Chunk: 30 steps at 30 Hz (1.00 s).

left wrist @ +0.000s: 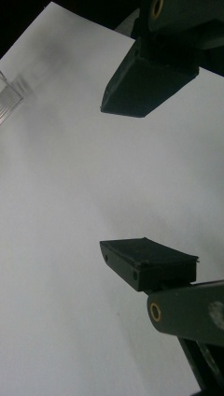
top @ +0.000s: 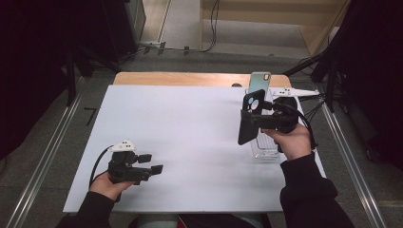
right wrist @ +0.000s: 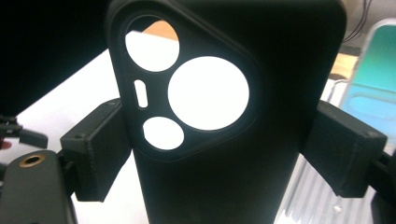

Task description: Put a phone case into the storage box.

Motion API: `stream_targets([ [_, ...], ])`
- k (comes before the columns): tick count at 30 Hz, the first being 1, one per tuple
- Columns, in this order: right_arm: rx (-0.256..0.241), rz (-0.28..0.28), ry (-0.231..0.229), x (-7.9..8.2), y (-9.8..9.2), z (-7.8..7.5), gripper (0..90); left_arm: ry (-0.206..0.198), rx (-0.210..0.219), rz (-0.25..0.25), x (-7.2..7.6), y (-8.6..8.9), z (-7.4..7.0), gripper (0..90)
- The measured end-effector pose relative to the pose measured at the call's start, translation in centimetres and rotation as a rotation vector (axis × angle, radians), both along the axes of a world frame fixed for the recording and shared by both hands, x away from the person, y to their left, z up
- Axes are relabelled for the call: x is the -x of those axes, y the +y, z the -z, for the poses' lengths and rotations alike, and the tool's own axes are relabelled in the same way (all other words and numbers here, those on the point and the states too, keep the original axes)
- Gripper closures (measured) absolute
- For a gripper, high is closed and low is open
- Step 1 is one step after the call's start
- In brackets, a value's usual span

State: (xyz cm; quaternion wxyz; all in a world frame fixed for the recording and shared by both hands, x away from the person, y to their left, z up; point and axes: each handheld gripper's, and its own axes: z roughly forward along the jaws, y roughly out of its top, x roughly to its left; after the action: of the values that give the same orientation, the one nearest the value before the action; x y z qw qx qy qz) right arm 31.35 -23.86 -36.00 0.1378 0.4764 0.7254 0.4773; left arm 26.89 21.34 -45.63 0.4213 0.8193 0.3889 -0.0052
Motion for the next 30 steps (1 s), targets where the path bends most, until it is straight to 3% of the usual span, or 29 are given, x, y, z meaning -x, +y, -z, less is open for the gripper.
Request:
stream_targets([
  [14,0.033,0.134,-0.035,-2.3,-2.9,-1.4,12.3,0.0,0.016,-0.025,-0.1,0.1,0.0,28.8],
  [20,0.078,0.204,-0.038,-3.8,-3.1,-0.2,12.2,-0.006,0.024,-0.036,-0.2,0.3,-0.1,28.8],
  [30,0.098,0.327,-0.026,-7.2,-4.1,1.2,12.2,-0.009,0.034,-0.052,-0.3,0.5,-0.1,28.9],
])
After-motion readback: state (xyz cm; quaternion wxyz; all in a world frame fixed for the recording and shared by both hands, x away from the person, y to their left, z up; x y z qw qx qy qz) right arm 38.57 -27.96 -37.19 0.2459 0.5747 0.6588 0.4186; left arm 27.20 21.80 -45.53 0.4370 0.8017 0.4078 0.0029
